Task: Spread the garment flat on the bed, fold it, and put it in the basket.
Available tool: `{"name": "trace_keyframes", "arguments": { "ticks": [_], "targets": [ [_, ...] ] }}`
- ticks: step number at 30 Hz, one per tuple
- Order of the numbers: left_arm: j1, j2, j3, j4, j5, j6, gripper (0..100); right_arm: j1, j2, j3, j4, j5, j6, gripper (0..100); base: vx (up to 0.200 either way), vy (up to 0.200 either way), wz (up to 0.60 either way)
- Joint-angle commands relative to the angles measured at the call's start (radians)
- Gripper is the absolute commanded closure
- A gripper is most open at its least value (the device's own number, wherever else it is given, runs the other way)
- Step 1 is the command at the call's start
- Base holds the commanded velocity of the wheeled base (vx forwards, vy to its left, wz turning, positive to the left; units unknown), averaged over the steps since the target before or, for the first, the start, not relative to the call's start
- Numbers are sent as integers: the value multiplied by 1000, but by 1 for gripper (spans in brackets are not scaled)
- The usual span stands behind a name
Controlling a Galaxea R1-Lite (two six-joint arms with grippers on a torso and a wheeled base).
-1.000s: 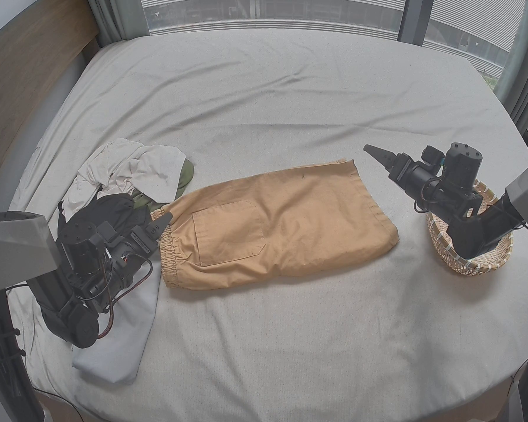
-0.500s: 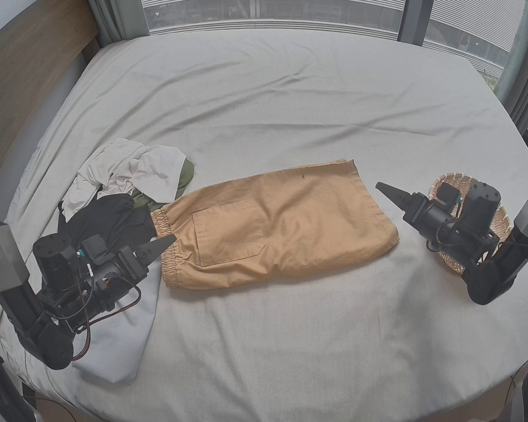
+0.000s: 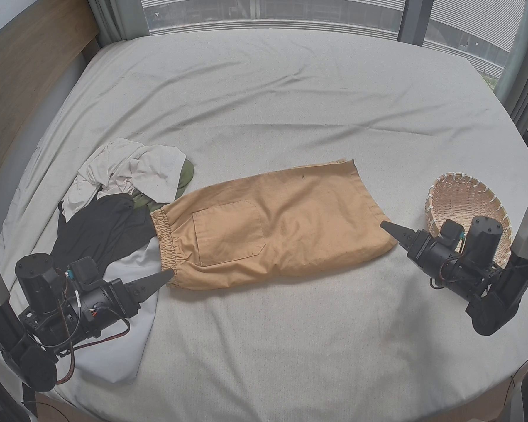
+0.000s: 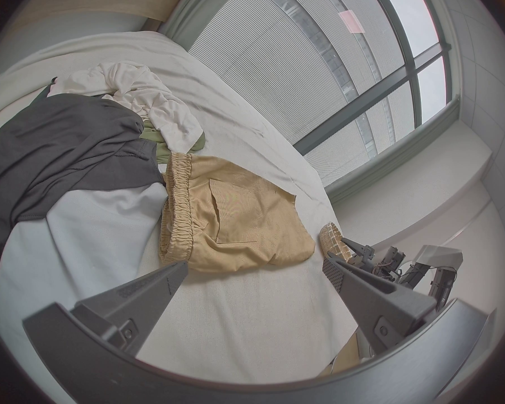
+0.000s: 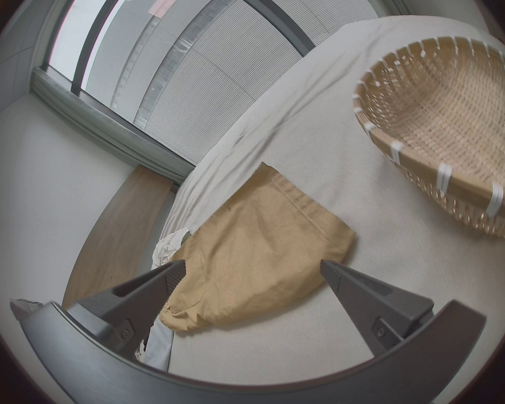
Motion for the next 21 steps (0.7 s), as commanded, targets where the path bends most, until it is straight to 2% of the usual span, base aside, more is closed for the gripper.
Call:
{"name": "trace_keyframes", "arguments": {
  "ticks": [1,10,15,21],
  "targets": [
    [-1,-4,11,-1,0,16,0,-2,92,-4,-5,-4,6,0,0,0,0],
    [-1,19,24,-1,0,83,0,-6,152,-52,6,-7,6,0,0,0,0],
    [1,20,24,-1,0,88,0,-6,183,-93,21,-8,6,0,0,0,0],
    [4,22,24,-1,5,89,0,-3,223,-179,70,-59,5,0,0,0,0]
  ]
}}
